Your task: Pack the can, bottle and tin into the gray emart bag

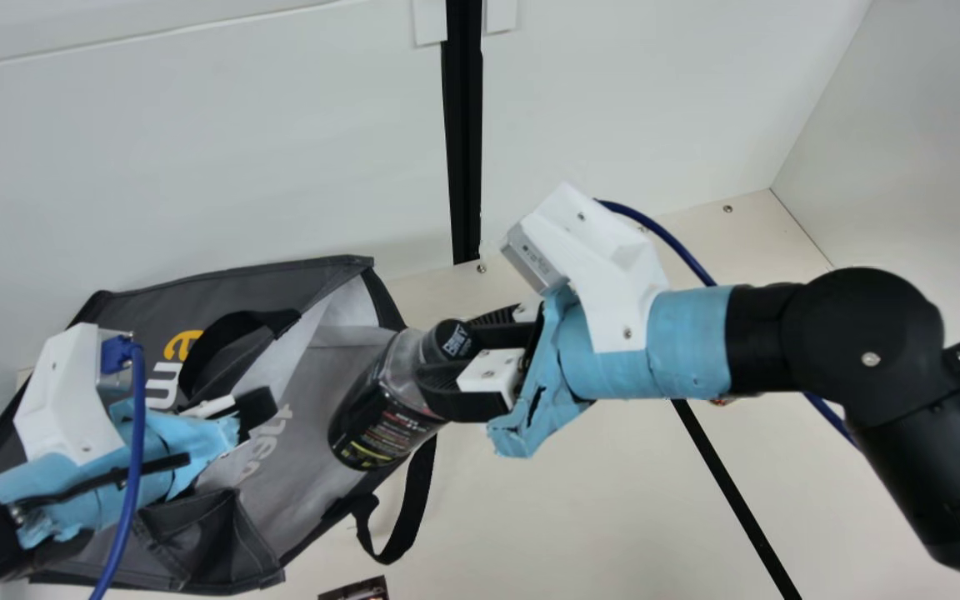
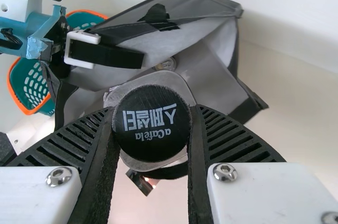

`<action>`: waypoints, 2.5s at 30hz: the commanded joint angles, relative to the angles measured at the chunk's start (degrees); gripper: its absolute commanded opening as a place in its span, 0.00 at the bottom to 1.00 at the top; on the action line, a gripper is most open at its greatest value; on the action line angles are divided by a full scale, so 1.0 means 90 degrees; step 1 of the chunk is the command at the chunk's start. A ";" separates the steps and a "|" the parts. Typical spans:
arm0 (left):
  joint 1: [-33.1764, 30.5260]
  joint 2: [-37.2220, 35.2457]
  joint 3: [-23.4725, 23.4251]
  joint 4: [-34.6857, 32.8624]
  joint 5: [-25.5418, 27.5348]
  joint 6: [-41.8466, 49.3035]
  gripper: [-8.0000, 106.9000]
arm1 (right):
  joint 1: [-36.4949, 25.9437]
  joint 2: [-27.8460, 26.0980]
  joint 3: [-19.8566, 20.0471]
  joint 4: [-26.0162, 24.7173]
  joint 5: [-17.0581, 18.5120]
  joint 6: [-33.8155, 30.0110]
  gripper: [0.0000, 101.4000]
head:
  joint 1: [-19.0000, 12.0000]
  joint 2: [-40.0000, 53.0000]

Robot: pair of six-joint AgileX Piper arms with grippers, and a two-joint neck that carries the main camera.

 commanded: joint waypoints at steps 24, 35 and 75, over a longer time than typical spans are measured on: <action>0.0000 0.0000 0.0000 0.0000 0.0000 0.0000 0.16 | 0.0781 0.0629 0.0939 0.0919 -0.1609 -0.2091 0.00 | -0.0144 -0.0005; 0.0000 0.0000 0.0000 0.0000 0.0000 0.0000 0.16 | 0.0834 0.1162 0.1072 0.1686 -0.1896 -0.3108 0.00 | -0.0144 -0.0005; 0.0000 0.0000 0.0000 0.0000 0.0000 0.0000 0.16 | 0.1221 0.3130 0.0603 0.3262 -0.2510 -0.4886 0.00 | -0.0144 -0.0005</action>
